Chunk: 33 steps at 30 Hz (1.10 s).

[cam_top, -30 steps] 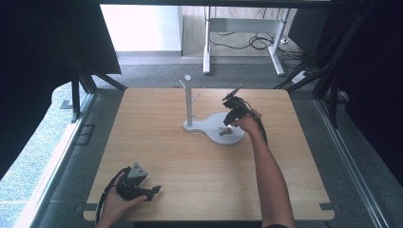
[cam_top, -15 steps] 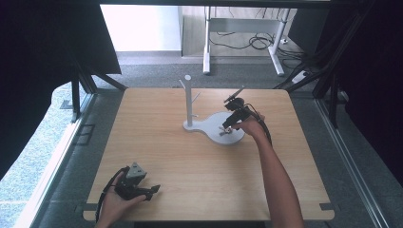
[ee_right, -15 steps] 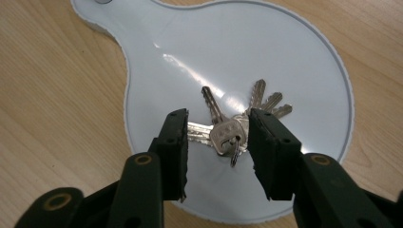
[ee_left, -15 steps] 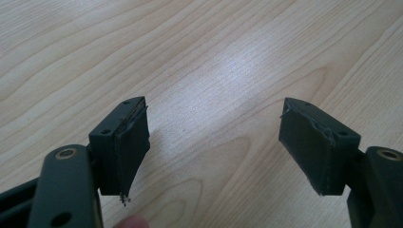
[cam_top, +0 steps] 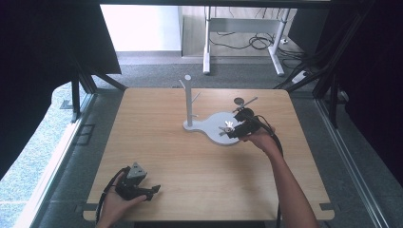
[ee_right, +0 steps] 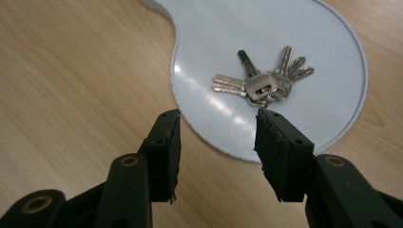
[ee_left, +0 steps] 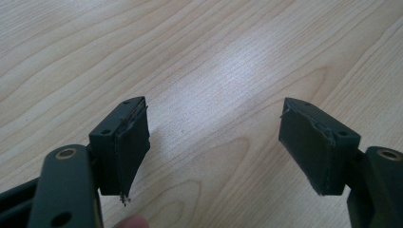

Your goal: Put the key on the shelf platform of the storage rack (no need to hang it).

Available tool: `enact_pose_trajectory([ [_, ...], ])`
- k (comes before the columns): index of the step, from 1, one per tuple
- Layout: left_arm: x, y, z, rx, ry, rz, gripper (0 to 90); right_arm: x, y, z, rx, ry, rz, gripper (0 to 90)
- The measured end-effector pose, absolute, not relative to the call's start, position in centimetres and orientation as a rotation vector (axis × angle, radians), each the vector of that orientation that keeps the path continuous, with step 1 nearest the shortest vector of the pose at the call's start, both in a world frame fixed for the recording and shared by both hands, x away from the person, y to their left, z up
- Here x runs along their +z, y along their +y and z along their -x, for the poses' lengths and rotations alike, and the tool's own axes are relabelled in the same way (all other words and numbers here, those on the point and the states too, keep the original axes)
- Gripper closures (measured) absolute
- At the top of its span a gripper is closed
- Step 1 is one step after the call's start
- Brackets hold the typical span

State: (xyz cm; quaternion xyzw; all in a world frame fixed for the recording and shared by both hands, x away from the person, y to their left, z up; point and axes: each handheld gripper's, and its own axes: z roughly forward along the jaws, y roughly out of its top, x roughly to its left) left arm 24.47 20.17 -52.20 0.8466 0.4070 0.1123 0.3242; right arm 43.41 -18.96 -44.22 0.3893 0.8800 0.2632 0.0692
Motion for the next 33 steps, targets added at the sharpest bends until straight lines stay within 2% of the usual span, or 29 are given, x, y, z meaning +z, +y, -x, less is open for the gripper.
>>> enact_pose_trajectory([
  [12, -52.2, 20.2, -24.4, 0.298, 1.077, -2.216, 25.7, -45.9, -23.0, -37.1, 0.935, 2.59, -1.149, 49.9],
  [22, -52.5, 19.7, -24.5, 0.292, 1.072, -2.233, 25.7, -49.6, -26.5, -31.9, 0.973, 2.535, -1.202, 48.2],
  [33, -52.6, 19.7, -24.6, 0.293, 1.074, -2.239, 25.7, -50.7, -29.2, -30.6, 0.987, 2.494, -1.281, 46.6],
])
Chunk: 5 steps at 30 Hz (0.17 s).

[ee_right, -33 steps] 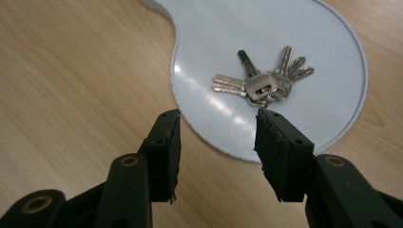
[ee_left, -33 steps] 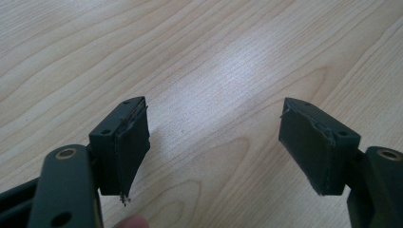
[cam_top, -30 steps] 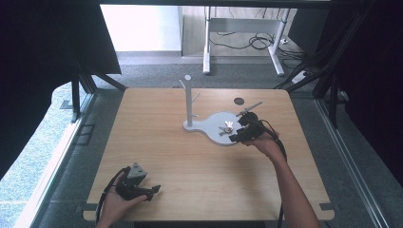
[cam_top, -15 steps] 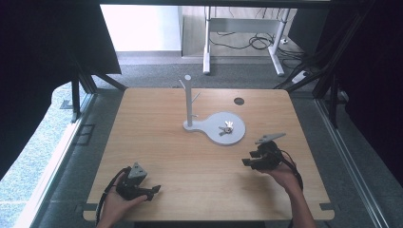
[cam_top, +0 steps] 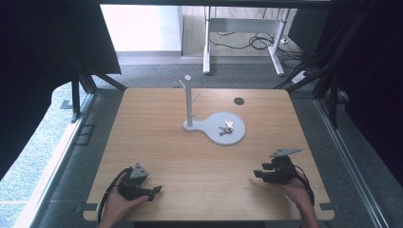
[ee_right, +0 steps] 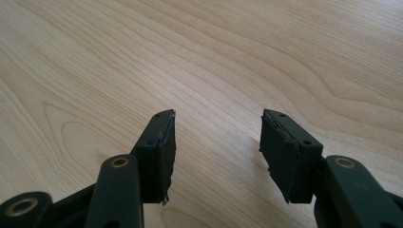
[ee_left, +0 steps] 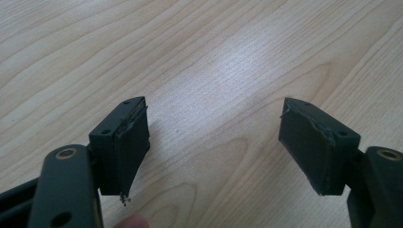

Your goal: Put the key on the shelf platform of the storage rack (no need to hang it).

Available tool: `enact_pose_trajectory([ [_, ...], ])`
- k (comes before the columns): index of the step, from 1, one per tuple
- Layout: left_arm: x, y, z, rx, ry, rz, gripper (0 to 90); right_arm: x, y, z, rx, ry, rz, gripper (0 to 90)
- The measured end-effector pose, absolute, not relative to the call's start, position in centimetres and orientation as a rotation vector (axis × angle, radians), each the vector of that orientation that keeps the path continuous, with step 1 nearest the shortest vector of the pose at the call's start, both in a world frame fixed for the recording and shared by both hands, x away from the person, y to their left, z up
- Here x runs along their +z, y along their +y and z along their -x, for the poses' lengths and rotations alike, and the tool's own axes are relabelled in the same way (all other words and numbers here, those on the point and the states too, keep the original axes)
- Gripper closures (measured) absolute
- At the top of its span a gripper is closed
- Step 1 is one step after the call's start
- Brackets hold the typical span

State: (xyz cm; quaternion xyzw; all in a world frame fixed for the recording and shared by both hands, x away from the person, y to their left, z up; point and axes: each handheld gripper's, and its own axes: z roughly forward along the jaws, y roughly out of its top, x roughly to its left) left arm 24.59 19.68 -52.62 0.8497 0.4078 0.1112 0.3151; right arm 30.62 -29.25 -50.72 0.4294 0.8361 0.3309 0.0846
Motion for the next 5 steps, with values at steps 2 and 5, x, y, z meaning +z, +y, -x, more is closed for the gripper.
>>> enact_pose_trajectory([
  [2, -52.64, 19.68, -24.61, 0.293, 1.075, -2.239, 25.7, -51.1, -29.16, -30.56, 0.976, 2.501, -1.269, 46.0],
  [5, -52.64, 19.69, -24.62, 0.293, 1.073, -2.241, 25.7, -51.46, -28.96, -30.57, 0.955, 2.507, -1.259, 45.0],
])
